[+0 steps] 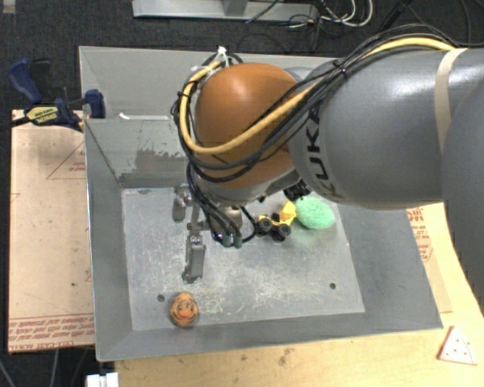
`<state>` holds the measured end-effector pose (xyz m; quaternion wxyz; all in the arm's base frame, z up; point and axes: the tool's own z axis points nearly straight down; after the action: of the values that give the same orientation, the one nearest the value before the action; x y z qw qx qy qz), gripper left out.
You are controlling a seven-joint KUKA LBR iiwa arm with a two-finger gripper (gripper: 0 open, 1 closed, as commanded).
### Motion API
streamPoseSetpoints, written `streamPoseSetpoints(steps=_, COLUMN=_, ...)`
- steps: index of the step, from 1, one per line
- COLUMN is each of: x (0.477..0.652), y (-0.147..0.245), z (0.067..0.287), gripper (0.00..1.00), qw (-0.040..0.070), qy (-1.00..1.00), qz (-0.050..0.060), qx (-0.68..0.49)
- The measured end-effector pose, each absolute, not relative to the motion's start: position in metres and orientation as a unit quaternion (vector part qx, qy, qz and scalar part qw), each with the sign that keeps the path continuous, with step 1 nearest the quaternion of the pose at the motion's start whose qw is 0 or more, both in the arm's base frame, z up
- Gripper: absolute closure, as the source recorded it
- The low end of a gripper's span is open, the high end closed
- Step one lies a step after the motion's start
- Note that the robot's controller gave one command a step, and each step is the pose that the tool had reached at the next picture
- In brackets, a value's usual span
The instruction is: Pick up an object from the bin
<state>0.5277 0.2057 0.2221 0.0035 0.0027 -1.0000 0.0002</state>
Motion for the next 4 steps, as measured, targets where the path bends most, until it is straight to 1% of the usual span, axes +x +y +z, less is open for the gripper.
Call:
streamPoseSetpoints(steps=1, x=0.529, y=0.204, z=0.227, gripper=0.00, qw=0.000, qy=-1.000, qz=-0.001, qx=0.000)
streamPoseSetpoints(steps=2, x=0.518, y=0.196, z=0.191, gripper=0.00, qw=-0.002, qy=-0.999, qz=-0.001, qx=0.049)
streamPoseSetpoints(steps=3, x=0.513, y=0.190, z=0.134, gripper=0.00, qw=-0.003, qy=-0.995, qz=-0.001, qx=0.096)
streamPoseSetpoints(steps=4, x=0.496, y=0.176, z=0.082, gripper=0.00, qw=-0.001, qy=-0.992, qz=-0.001, qx=0.127)
